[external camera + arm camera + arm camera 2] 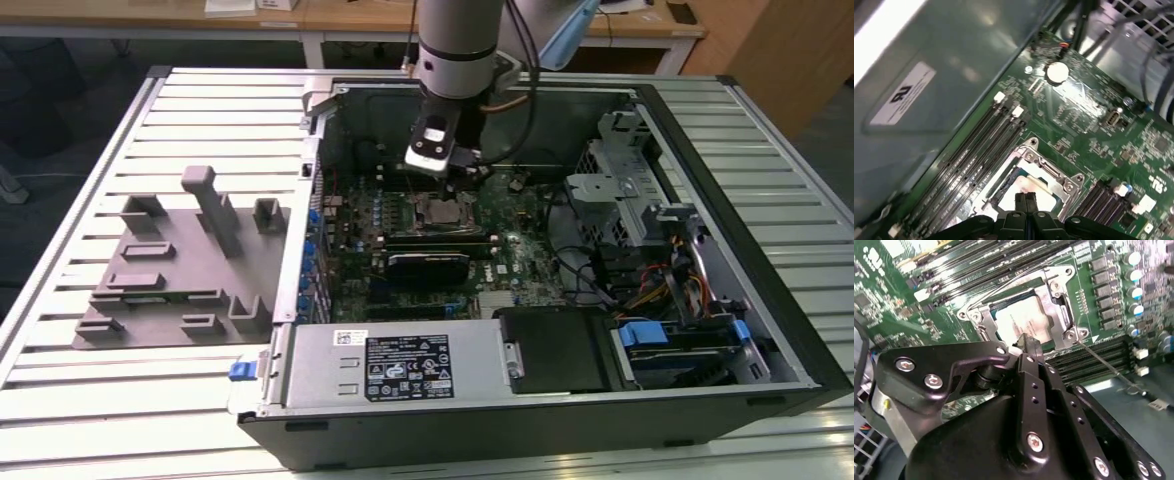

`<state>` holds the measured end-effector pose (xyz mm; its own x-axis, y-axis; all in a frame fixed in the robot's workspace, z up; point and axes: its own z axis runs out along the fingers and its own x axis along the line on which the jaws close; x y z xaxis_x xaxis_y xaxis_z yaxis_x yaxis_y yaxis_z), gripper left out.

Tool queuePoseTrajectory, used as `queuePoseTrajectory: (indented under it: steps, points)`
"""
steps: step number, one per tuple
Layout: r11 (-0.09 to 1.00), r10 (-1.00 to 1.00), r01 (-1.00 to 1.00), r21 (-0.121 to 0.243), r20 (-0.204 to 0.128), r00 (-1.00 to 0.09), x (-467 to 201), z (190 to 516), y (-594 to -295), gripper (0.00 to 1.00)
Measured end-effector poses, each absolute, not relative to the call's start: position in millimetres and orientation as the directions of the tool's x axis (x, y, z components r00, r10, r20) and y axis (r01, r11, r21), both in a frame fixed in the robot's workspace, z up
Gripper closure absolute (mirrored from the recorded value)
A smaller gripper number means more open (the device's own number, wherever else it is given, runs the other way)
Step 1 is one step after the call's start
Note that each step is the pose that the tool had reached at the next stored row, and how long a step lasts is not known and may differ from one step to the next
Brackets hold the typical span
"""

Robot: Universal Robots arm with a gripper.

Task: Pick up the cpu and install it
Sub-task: 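Close the cpu cover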

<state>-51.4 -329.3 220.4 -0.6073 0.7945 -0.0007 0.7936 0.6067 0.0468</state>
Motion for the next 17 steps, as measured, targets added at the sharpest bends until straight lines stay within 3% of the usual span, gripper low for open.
queuePoseTrajectory:
  steps: [17]
  points:
    - [0.82,0.572,0.571,0.039,-0.009,-0.82,-51.5,219.8,-329.3,0.89]
